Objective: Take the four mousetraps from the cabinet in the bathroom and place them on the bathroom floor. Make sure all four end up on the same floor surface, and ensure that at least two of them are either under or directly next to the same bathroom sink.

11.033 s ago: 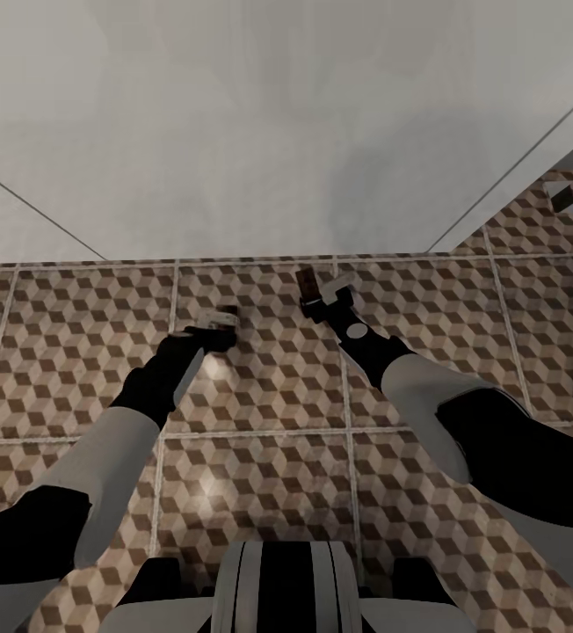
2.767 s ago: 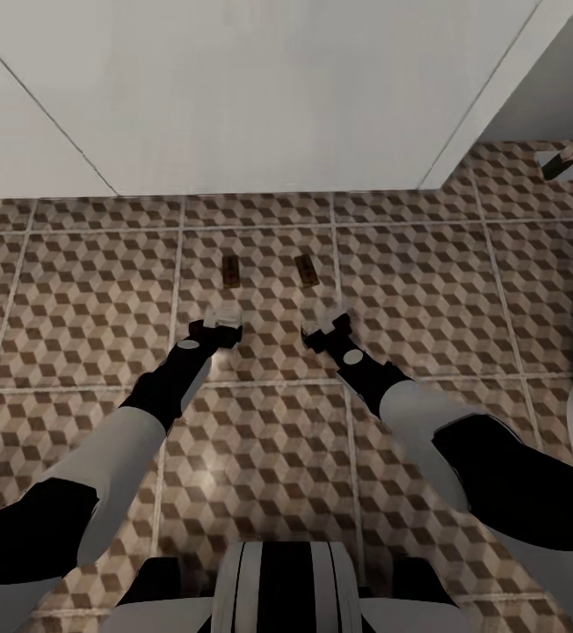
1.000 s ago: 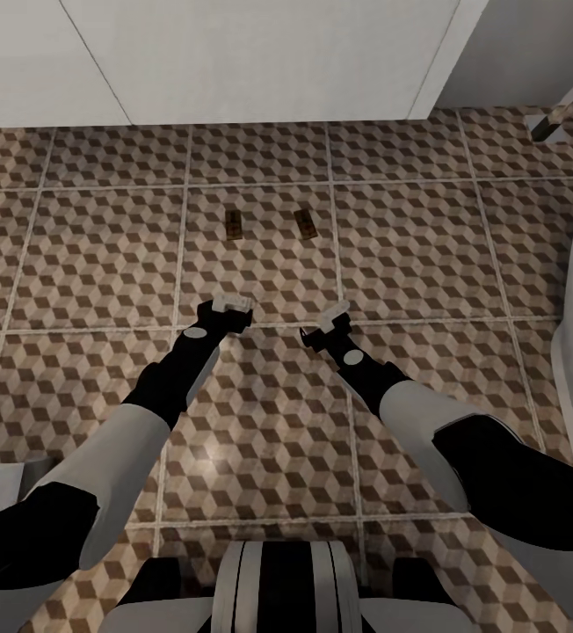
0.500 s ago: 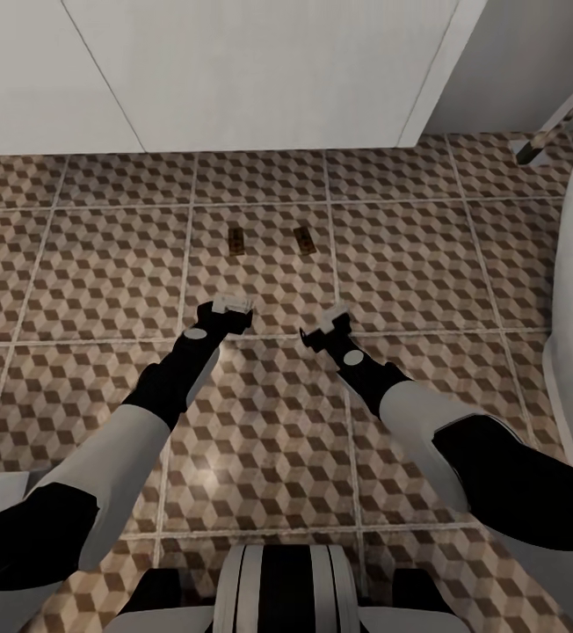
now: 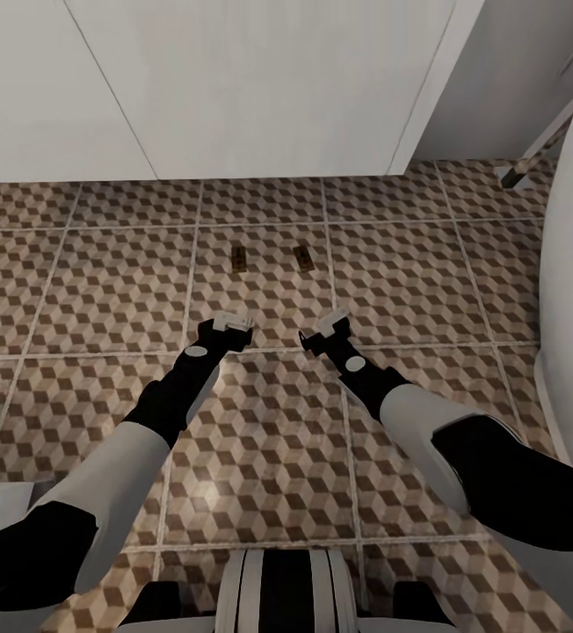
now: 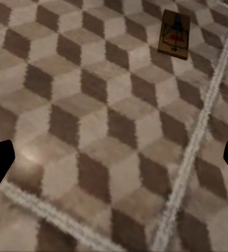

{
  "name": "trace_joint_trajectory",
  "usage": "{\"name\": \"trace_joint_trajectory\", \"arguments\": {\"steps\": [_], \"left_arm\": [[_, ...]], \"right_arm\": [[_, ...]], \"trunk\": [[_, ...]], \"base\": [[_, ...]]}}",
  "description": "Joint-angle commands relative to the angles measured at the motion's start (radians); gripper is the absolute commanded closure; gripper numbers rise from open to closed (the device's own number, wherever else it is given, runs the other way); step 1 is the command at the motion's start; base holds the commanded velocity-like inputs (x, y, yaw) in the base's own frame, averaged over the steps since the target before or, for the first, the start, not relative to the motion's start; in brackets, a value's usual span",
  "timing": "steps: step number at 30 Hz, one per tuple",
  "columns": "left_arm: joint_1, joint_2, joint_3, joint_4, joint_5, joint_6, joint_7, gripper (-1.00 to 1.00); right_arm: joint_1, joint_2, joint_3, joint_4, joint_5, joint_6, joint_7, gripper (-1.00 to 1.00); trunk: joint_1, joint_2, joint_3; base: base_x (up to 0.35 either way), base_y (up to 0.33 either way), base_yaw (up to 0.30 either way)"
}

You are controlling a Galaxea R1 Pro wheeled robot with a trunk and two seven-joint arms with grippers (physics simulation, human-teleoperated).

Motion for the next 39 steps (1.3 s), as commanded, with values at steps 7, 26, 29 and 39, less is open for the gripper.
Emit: {"name": "trace_joint_trajectory", "arguments": {"steps": [7, 26, 29, 39], "left_arm": [[0.068, 0.010, -0.004, -0.003, 0.000, 0.000, 0.006, -1.00], [0.228, 0.061, -0.002, -0.004, 0.001, -0.072, 0.003, -1.00], [0.242, 0.067, -0.002, -0.005, 0.001, -0.078, 0.003, -1.00], [0.284, 0.093, -0.001, -0.004, 0.001, -0.082, 0.003, -1.00]], "right_arm": [[0.032, 0.000, 0.002, 0.015, 0.010, -0.052, -0.009, -1.00], [0.162, -0.026, 0.001, 0.017, 0.010, -0.171, -0.010, -1.00], [0.174, -0.037, 0.001, 0.017, 0.010, -0.184, -0.010, -1.00], [0.224, -0.080, 0.001, 0.017, 0.010, -0.215, -0.009, -1.00]], "trunk": [[-0.003, 0.001, 0.027], [-0.012, 0.006, 0.100], [-0.013, 0.007, 0.112], [-0.018, 0.009, 0.150]], "base": [[0.000, 0.000, 0.000], [0.000, 0.000, 0.000], [0.000, 0.000, 0.000], [0.000, 0.000, 0.000]]}}
